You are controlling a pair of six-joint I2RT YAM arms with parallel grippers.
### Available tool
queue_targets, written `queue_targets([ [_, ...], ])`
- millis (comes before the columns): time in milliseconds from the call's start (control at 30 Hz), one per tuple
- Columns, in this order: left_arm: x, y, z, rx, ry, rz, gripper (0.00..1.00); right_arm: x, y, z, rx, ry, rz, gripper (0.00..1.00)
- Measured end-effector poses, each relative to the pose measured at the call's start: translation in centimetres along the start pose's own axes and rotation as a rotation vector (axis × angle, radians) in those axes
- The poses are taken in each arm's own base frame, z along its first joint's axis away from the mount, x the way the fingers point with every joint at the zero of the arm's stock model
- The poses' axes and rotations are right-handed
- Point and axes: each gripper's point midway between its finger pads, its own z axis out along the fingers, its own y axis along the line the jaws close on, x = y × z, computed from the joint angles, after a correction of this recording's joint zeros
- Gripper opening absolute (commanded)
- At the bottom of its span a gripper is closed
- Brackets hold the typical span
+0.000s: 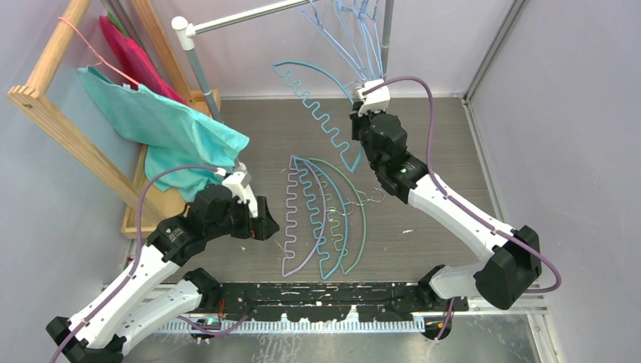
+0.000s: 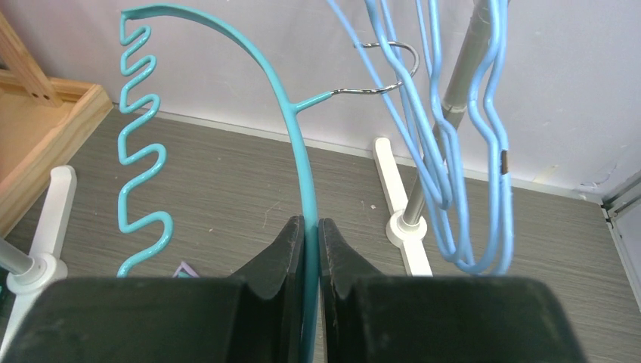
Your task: Organize the hangers
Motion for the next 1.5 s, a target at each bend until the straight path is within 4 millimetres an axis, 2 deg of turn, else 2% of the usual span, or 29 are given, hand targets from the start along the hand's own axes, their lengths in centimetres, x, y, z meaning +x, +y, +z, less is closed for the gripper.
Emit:
queue_targets([
  [300,0.5,0.5,-0.1,-0.016,0.007,0.0,0.98,1.7,-0.3,0.1,0.026,-0.001,0.021,0.02],
  [467,0.7,0.6,0.2,-0.025,0.023,-0.001,0.98,2.8,-0.2,-0.3,0.016,0.013,0.023,0.05],
  [700,0.8,0.7,0.5,-0.025,0.022,-0.001,0.98,5.4,0.0,-1.2,-0.008,0.056,0.026,0.05],
  [1033,1.2,1.4,1.4,-0.047,0.029,0.0,0.98,4.6,1.0,-1.2,-0.048,0.025,0.142,0.05],
  [1500,1.0,1.9,2.3,-0.06,-0.001,0.005,0.98,1.2,2.8,-0.9,-0.136,-0.1,0.282,0.05],
])
